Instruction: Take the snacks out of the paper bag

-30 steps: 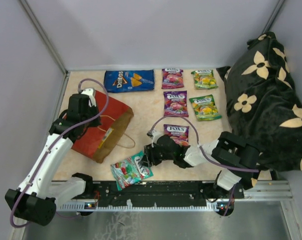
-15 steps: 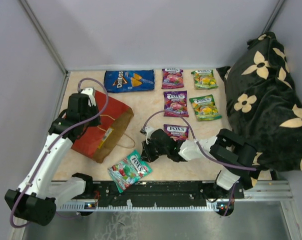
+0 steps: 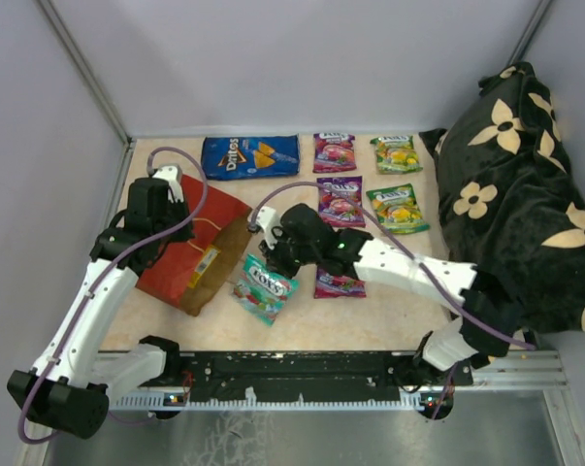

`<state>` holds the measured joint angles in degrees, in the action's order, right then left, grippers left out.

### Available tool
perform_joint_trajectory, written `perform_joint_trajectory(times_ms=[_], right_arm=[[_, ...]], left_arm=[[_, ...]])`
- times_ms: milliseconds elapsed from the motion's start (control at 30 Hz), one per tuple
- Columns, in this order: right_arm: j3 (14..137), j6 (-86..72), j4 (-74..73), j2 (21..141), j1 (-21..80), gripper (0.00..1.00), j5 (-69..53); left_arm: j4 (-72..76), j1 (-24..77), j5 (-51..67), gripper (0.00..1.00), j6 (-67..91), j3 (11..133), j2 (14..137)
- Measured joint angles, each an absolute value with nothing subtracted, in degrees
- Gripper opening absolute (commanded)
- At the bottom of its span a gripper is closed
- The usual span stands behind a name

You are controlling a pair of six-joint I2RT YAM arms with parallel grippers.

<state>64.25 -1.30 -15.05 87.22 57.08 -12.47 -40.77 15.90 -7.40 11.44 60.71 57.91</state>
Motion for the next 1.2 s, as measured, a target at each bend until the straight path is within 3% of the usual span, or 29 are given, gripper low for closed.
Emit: perform_joint_trajectory(times_ms=[433, 567, 933, 1200], right_arm=[[69.1, 25.1, -39.3, 62.3, 56.8, 0.0, -6.0], [68.9, 32.5, -44.8, 57.7, 52.0, 0.0, -8.4], [69.1, 42.2, -63.0, 62.2, 31.0, 0.0, -0.6], [69.0, 47.5, -70.1, 57.6, 28.7, 0.0, 0.9]], left_arm=[[-40.2, 15.9, -4.6, 0.0, 11.5, 61.3, 57.9], [-39.6, 15.9, -3.2, 0.0, 11.5, 61.6, 58.5], [-36.1, 15.9, 3.6, 0.0, 11.5, 61.9, 62.6], [-33.3, 15.9, 6.5, 0.0, 11.3, 61.8, 64.4]])
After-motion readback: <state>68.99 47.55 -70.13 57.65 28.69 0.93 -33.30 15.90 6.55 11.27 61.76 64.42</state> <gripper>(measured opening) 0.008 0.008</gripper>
